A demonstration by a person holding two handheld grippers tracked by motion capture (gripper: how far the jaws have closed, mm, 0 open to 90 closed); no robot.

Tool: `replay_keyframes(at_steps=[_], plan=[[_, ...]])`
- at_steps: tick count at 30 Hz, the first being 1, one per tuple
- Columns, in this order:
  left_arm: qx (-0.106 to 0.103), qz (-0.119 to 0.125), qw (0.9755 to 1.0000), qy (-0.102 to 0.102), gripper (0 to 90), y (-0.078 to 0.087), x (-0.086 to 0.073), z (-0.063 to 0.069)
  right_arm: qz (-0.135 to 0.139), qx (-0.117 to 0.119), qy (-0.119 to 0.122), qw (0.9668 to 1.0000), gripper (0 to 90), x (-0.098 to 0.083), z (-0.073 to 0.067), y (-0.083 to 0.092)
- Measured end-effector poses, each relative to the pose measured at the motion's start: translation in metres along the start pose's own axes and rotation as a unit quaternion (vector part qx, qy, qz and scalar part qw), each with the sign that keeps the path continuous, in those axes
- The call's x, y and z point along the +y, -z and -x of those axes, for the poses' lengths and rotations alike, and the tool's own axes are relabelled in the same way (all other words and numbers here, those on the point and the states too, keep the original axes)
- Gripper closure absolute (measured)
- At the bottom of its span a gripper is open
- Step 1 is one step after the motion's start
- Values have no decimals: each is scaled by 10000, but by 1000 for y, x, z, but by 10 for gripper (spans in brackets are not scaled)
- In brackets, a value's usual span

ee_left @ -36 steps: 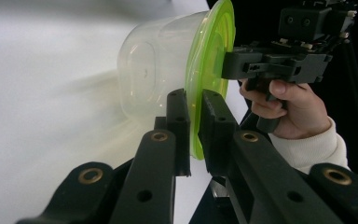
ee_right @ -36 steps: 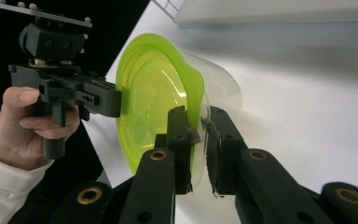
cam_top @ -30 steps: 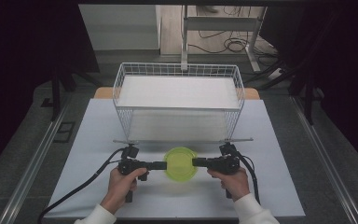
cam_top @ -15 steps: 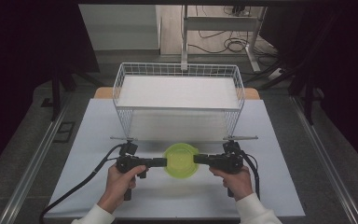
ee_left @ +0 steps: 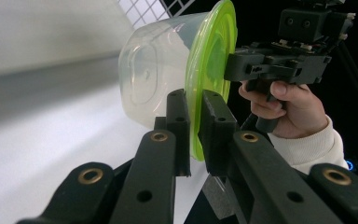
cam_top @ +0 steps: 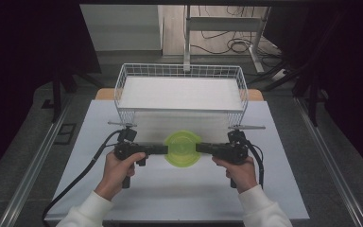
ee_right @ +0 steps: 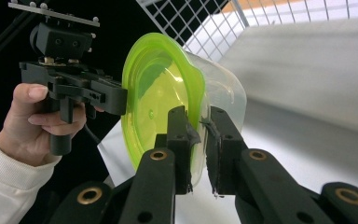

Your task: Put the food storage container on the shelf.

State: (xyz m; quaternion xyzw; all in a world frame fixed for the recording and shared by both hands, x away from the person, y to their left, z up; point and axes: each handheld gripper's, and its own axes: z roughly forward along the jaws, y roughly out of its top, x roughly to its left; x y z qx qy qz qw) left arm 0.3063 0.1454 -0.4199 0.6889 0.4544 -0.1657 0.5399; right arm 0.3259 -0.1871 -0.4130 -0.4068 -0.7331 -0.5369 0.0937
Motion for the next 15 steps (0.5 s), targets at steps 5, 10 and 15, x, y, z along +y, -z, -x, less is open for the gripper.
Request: replay_keyframes(at_steps=[5,10,15], plan=[[8,59,10000,-42,833,6,11,3,60,15,68,10000,797,14,-3,-1],[-9,52,10000,-56,834,9,19,2,121,44,44,9999,797,21,-5,-3],[-21,60,9999,-114,833,9,28,6,174,25,77,9998,796,28,-7,0]])
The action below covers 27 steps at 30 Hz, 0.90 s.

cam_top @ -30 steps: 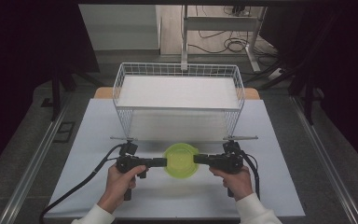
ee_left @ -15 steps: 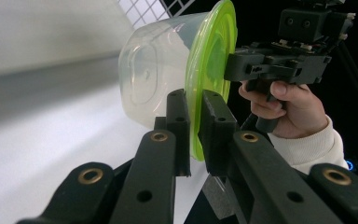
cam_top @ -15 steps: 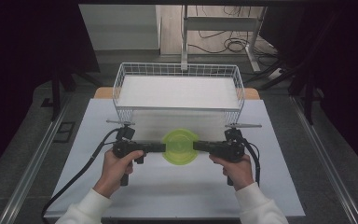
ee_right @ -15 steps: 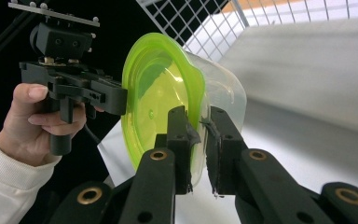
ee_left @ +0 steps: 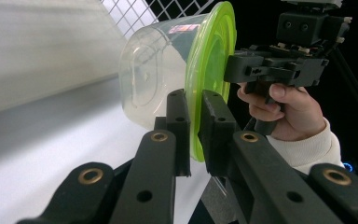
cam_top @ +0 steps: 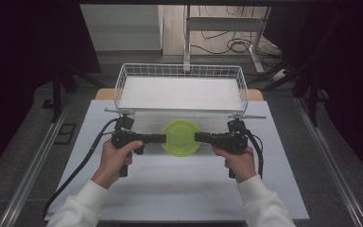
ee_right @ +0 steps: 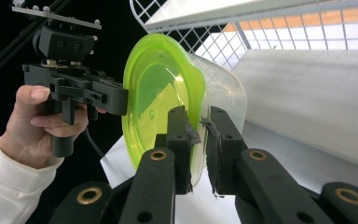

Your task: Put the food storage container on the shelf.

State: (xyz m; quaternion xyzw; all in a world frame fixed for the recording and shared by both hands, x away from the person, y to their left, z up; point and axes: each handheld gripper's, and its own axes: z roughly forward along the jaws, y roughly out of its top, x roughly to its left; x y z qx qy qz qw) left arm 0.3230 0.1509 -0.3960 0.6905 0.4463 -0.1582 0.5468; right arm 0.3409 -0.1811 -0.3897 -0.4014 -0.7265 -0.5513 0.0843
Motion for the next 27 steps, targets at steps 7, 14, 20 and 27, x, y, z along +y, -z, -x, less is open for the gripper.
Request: replay_keyframes(at_steps=[7,14,20,27], plan=[[-9,16,9999,-104,834,0,14,8,74,-18,45,10000,796,11,-3,6],[-42,17,9998,-213,833,3,30,16,205,1,85,9998,796,24,-6,12],[-76,2,9997,-241,834,6,43,20,277,43,86,9996,796,34,-9,16],[-104,71,9994,-308,833,9,57,21,319,45,123,9994,796,50,-11,17]])
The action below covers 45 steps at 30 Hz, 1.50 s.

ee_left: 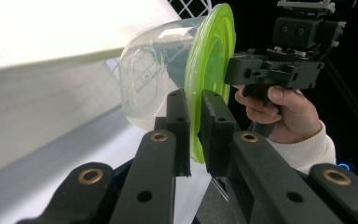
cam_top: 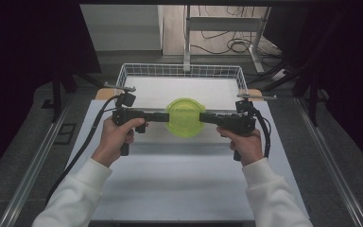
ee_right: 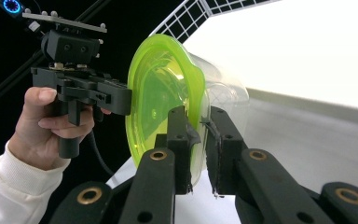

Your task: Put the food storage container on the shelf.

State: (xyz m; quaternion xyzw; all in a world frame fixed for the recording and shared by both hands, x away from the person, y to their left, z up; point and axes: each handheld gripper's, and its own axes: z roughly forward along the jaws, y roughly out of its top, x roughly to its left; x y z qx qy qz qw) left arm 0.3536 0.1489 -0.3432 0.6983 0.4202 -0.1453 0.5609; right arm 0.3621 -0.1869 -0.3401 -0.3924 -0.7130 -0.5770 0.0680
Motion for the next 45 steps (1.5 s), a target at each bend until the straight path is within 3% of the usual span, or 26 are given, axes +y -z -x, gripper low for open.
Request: replay_keyframes(at_steps=[9,25,28,31,32,36,38,39,45], plan=[[-6,88,9999,-76,833,1,19,-2,48,28,-14,10000,797,20,4,-2],[-106,149,9998,-50,834,-5,54,-20,23,-16,-168,9999,798,53,21,-11],[-163,155,9997,50,834,-8,62,-29,-38,-13,-241,9997,798,61,27,-15],[-121,159,9996,175,834,-11,68,-36,-57,-60,-362,9993,798,68,35,-20],[-88,143,9997,198,834,-12,71,-39,-77,-57,-499,9987,799,71,40,-24],[-50,74,9996,280,834,-16,76,-46,-112,-89,-606,9981,800,75,47,-28],[-146,130,9986,487,834,-20,78,-51,-121,-110,-691,9975,800,77,53,-29],[-146,130,9986,487,834,-20,78,-51,-121,-110,-691,9975,800,77,53,-29],[-327,98,9952,920,833,-22,86,-63,-162,-92,-984,9950,795,86,61,-33]])
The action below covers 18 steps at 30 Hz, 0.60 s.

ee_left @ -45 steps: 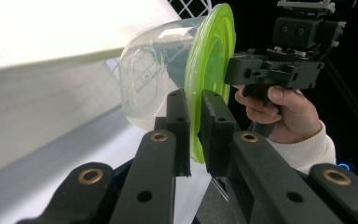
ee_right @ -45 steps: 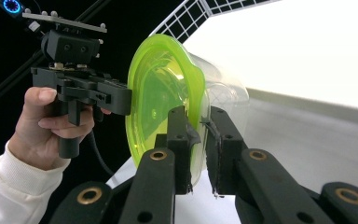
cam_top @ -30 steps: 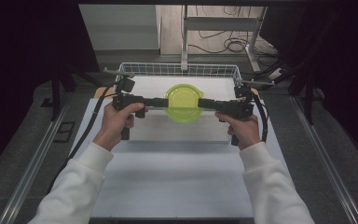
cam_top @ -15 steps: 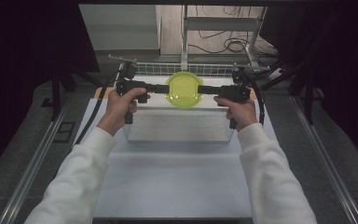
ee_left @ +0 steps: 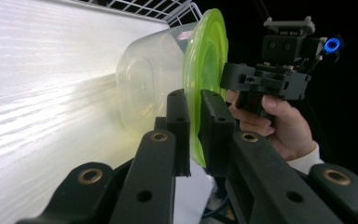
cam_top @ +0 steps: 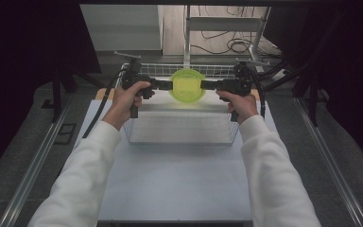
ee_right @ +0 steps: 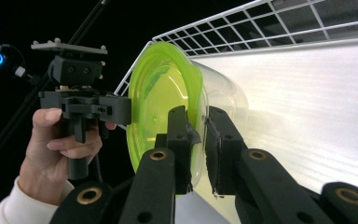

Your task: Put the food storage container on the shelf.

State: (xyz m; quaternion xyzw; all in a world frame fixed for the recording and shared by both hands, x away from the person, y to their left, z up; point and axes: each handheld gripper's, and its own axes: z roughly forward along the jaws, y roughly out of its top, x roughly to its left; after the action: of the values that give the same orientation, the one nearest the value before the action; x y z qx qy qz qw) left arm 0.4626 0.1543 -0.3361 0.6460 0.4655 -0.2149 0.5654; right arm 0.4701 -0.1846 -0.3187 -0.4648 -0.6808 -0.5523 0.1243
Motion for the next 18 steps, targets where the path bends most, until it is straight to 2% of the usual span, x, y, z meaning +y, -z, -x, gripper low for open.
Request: replay_keyframes(at_steps=[3,5,7,8,13,18], plan=[[-59,44,9997,239,828,-1,5,-6,-31,-14,-257,9997,790,6,3,-4],[-113,110,9989,446,819,-3,8,-8,-41,-53,-512,9987,780,12,8,-8],[-117,109,9988,463,815,-3,9,-9,-66,-81,-594,9982,778,13,9,-9],[-118,98,9987,495,808,-3,10,-10,-111,-74,-761,9970,774,16,12,-11],[-131,144,9976,664,784,-4,12,-14,-191,-138,-986,9948,739,17,14,-15],[-78,172,9977,645,765,-4,13,-15,-188,-123,-1027,9945,727,17,15,-17]])
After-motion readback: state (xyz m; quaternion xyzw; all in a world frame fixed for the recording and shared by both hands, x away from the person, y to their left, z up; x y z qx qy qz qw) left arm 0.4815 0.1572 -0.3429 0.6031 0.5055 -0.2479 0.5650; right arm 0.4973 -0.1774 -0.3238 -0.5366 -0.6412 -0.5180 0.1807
